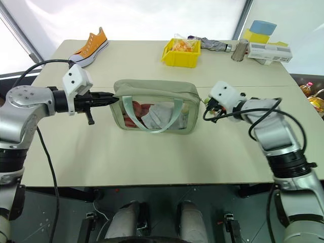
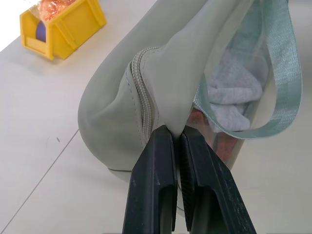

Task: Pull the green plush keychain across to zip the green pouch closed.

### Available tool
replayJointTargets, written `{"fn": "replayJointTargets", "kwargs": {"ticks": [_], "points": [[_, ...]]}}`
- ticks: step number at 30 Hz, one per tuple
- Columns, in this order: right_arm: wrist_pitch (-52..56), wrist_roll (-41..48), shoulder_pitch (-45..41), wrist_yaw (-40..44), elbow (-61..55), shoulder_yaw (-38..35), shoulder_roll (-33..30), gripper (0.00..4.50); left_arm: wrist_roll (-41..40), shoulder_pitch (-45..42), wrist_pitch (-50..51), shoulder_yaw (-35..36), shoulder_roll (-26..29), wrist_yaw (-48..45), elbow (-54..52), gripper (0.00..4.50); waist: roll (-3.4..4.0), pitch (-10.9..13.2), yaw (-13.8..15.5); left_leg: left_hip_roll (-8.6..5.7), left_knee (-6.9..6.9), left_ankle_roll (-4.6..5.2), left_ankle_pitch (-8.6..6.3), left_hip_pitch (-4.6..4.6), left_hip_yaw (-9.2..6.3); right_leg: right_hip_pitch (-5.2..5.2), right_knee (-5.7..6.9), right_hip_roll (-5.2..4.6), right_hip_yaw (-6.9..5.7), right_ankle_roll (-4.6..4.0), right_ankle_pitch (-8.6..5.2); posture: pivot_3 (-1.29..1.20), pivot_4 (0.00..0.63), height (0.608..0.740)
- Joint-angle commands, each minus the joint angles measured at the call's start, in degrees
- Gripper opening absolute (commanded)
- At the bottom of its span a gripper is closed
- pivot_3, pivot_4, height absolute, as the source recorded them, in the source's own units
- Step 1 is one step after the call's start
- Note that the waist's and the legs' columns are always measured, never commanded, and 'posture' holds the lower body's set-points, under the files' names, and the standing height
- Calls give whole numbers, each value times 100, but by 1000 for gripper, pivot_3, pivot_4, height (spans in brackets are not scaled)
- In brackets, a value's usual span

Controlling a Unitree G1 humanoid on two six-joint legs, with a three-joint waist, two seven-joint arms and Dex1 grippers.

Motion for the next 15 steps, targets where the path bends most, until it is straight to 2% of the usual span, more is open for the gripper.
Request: {"fn": "replayJointTargets", "kwargs": {"ticks": [1,5,8,9,10,13,15], "points": [[251,182,65,17,-309,112,306,30,-4,28,40,60,15,63,-163,0,0,0,-1,0,0,0,0,0,0,1,0,0,0,0,0,0,150,740],[307,224,225,382,-472,299,131,30,-5,30,33,70,2,81,-136,0,-1,-1,10,0,0,0,0,-1,-4,3,-1,0,0,0,0,0,150,740],[165,353,-50,650,-233,-2,-142,30,-17,39,18,78,9,63,-141,0,-1,-1,5,-1,-1,1,-1,6,-4,10,-3,0,0,0,0,0,150,740],[123,396,-161,711,-136,-91,-200,722,-18,37,7,78,13,48,-133,0,-1,-1,4,-1,-1,1,-1,6,-6,10,-3,1,-1,0,0,0,150,740],[66,460,-313,850,-28,-183,-320,1021,-37,27,-11,106,17,32,-106,353,-1,-1,4,-1,-1,1,-1,5,-5,9,-4,1,0,0,0,0,150,740],[-21,747,-831,1493,286,-424,-832,2480,-264,-125,186,289,87,-109,73,1593,4,3,9,-1,-1,1,-1,4,-5,8,-5,1,0,0,0,0,150,740],[1,995,-1168,2046,386,-520,-1229,3676,-482,-292,407,460,204,-248,261,2716,5,5,12,-1,-2,2,-1,1,-4,4,-6,0,0,0,0,0,150,740]]}}
